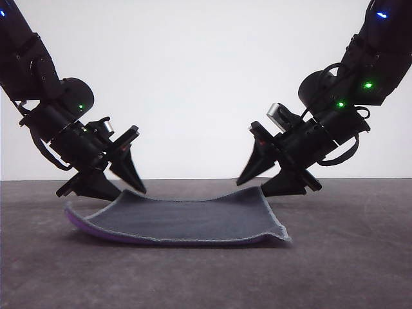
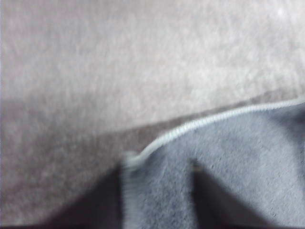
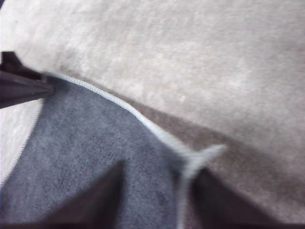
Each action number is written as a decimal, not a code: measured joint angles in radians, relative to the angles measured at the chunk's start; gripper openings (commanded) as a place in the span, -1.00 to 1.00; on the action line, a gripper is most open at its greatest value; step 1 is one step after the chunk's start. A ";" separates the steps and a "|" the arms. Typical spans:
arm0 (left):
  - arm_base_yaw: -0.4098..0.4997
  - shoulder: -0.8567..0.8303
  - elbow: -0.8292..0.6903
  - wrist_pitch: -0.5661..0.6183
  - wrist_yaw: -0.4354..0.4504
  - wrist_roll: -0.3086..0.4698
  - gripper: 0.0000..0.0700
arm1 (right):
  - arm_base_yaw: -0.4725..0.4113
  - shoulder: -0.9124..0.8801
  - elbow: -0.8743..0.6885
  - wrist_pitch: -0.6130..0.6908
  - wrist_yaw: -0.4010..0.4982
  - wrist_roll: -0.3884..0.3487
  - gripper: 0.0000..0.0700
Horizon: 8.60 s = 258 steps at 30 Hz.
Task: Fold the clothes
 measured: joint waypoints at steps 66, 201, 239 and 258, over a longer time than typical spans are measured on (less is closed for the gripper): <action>0.046 0.001 0.130 -0.914 0.210 0.389 -0.22 | -0.043 0.000 0.077 -0.828 -0.413 -0.371 -0.80; 0.221 -0.620 -0.202 -0.742 -0.274 0.252 0.11 | 0.176 -0.324 -0.478 0.175 -0.130 0.268 -0.99; 0.221 -0.620 -0.203 -0.730 -0.274 0.245 0.11 | 0.426 -0.038 -0.082 0.127 -0.103 0.373 -0.79; 0.221 -0.620 -0.202 -0.730 -0.274 0.245 0.11 | 0.433 -0.038 -0.081 0.163 -0.172 0.364 -0.20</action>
